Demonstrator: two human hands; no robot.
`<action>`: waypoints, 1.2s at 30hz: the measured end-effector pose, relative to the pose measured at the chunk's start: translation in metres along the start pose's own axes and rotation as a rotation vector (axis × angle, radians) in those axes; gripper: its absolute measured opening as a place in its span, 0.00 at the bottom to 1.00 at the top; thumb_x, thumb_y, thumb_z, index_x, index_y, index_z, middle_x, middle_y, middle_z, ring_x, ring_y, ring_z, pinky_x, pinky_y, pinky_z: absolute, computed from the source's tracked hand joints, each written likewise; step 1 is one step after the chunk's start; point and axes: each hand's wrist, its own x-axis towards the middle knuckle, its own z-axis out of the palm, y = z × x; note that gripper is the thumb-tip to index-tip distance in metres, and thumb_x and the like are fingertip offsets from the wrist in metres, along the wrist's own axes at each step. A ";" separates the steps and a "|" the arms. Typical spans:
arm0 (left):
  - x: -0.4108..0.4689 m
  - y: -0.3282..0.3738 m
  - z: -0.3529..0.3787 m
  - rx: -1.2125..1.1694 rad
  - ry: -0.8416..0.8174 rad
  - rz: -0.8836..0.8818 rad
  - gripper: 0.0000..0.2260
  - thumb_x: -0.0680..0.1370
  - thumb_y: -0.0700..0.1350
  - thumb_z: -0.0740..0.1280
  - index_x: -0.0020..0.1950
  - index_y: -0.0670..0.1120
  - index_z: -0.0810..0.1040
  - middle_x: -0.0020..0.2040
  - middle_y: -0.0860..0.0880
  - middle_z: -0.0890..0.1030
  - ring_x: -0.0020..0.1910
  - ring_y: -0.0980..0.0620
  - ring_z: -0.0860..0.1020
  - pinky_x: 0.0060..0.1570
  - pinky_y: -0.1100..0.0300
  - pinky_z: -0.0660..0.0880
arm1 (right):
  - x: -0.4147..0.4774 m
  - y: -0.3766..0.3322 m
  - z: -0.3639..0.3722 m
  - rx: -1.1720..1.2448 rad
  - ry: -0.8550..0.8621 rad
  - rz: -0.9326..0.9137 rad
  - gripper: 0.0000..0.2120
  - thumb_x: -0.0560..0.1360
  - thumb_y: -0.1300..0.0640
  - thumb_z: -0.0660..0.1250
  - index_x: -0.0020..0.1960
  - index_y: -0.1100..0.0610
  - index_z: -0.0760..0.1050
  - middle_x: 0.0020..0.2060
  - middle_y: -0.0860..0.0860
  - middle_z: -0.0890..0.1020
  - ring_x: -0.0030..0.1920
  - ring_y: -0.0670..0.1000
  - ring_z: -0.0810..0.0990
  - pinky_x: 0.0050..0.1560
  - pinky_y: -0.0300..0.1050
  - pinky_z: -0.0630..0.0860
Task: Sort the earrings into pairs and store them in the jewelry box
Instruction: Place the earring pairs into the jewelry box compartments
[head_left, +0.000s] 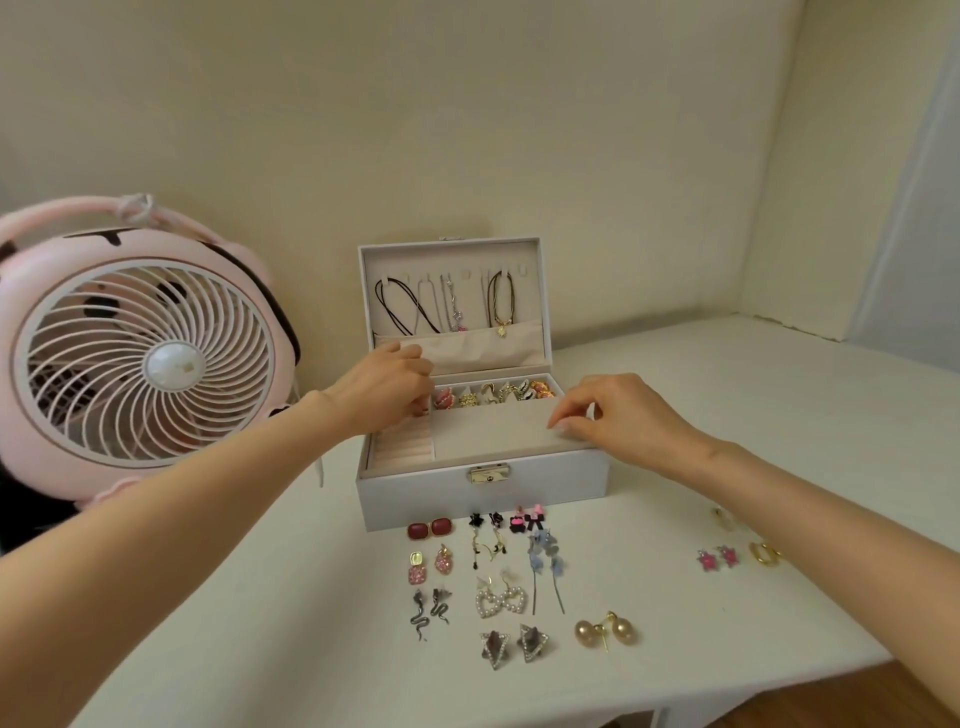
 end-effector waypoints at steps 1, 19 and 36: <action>0.000 -0.001 0.001 -0.044 -0.005 -0.062 0.02 0.69 0.43 0.71 0.37 0.47 0.80 0.38 0.50 0.78 0.43 0.47 0.74 0.46 0.56 0.69 | 0.000 0.001 0.001 0.000 -0.002 -0.001 0.04 0.72 0.56 0.69 0.44 0.49 0.83 0.39 0.45 0.80 0.35 0.40 0.71 0.49 0.48 0.74; -0.003 0.043 -0.039 -0.279 0.256 -0.284 0.07 0.76 0.41 0.66 0.53 0.46 0.79 0.47 0.50 0.81 0.47 0.49 0.73 0.43 0.59 0.63 | -0.026 0.016 -0.022 -0.082 -0.037 -0.006 0.06 0.73 0.56 0.68 0.45 0.47 0.82 0.40 0.43 0.79 0.35 0.40 0.71 0.42 0.39 0.68; 0.036 0.193 -0.063 -0.641 0.212 -0.069 0.10 0.74 0.53 0.67 0.48 0.47 0.76 0.46 0.52 0.80 0.46 0.52 0.72 0.44 0.60 0.66 | -0.111 0.062 -0.049 -0.262 -0.238 0.087 0.06 0.71 0.50 0.70 0.48 0.41 0.79 0.43 0.40 0.77 0.41 0.38 0.70 0.41 0.33 0.63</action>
